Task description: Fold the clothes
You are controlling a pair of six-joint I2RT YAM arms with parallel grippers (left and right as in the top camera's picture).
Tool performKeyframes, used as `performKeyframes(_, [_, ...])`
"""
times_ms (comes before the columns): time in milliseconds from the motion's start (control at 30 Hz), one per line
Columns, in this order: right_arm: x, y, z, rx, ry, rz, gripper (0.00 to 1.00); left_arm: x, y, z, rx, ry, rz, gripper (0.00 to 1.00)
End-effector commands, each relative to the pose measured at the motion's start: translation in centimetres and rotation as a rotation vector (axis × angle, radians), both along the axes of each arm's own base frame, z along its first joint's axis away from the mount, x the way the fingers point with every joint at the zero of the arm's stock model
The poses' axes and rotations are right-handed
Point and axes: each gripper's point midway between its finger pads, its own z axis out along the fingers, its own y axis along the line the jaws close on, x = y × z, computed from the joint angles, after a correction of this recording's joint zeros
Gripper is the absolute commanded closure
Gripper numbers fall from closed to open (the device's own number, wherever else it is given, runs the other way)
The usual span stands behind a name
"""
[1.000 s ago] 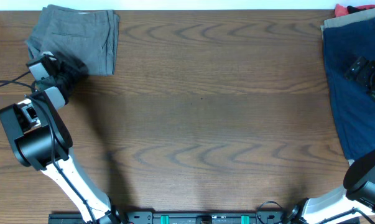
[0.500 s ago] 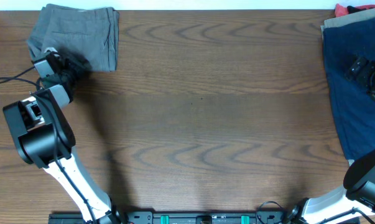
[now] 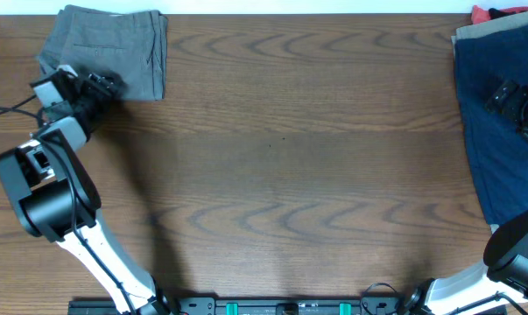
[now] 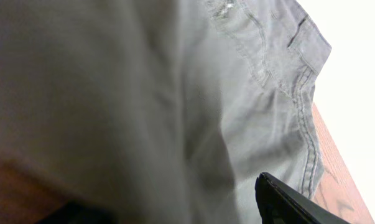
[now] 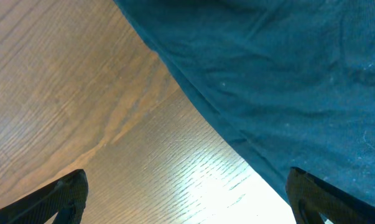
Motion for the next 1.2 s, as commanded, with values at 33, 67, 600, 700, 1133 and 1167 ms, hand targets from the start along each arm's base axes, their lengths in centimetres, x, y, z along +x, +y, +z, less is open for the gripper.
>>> performKeyframes(33, [0.0, -0.1, 0.2, 0.002, -0.006, -0.013, 0.01, -2.2, 2.0, 0.0, -0.023, 0.046, 0.051, 0.28])
performKeyframes(67, [0.0, -0.1, 0.2, 0.002, -0.006, -0.013, 0.01, -2.4, 2.4, 0.8, -0.017, 0.039, 0.057, 0.27])
performKeyframes(600, [0.0, -0.1, 0.2, 0.002, -0.006, -0.013, 0.01, -11.5, -2.6, 11.8, -0.154, 0.209, 0.027, 0.02])
performKeyframes(700, [0.0, -0.1, 0.2, 0.002, -0.006, -0.014, 0.01, -13.5, -5.2, 13.4, -0.183, 0.218, -0.065, 0.02])
performKeyframes(1133, [0.0, -0.1, 0.2, 0.002, -0.006, -0.013, 0.01, -25.8, -14.6, 21.5, 0.005, 0.129, -0.339, 0.02])
performKeyframes(1167, [0.0, -0.1, 0.2, 0.002, -0.006, -0.013, 0.01, -26.8, -15.1, 22.0, 0.017, 0.124, -0.335, 0.02])
